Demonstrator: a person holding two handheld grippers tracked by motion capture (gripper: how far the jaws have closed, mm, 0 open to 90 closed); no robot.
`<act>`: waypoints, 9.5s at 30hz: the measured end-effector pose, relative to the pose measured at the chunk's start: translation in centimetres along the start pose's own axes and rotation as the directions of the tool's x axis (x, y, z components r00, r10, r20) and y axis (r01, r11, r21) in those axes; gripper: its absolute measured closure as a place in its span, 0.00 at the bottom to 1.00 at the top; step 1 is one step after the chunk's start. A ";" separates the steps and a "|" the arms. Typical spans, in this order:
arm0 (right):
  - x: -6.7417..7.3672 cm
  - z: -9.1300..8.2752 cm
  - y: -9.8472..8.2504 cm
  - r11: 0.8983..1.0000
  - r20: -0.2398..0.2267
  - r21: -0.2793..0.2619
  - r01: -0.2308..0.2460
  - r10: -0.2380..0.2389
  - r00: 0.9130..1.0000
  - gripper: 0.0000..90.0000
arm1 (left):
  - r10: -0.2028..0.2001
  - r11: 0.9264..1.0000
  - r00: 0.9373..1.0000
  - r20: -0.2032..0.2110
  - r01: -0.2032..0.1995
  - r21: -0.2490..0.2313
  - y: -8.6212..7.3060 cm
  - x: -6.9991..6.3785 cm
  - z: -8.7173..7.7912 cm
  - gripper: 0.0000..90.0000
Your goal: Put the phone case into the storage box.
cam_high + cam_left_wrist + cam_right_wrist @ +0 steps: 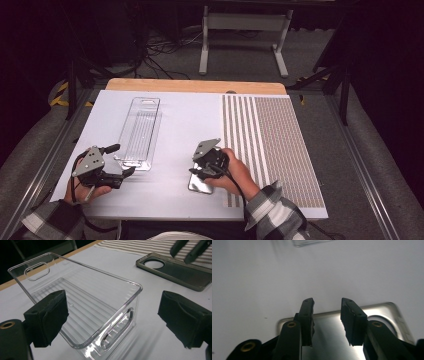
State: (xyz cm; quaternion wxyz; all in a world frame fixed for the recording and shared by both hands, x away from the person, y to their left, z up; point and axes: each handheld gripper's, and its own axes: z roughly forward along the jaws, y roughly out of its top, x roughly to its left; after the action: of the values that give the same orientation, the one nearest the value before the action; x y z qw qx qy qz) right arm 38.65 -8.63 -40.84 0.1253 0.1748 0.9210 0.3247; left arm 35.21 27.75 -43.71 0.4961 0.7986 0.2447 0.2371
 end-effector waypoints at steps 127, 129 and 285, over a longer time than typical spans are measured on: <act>-2.6 -4.9 2.2 0.975 0.483 0.066 0.213 -0.218 0.848 0.99 | -0.033 0.998 0.999 0.042 0.035 -0.060 3.9 -0.1 0.5 0.10; -2.4 -5.0 2.3 0.974 0.497 0.058 0.219 -0.218 0.840 0.99 | -0.040 0.997 0.998 0.048 0.043 -0.068 4.5 -0.1 0.8 0.10; 0.8 -6.6 -9.3 0.918 0.376 -0.395 -0.047 0.208 0.903 0.17 | -0.127 0.955 0.987 0.103 0.150 -0.257 12.0 2.4 1.6 0.91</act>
State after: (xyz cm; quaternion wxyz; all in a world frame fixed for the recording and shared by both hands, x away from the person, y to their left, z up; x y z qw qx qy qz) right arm 33.44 -18.72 -41.94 0.3250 0.2724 0.7807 0.4590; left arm 39.93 23.46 -33.10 0.6235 0.7157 0.2448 0.1980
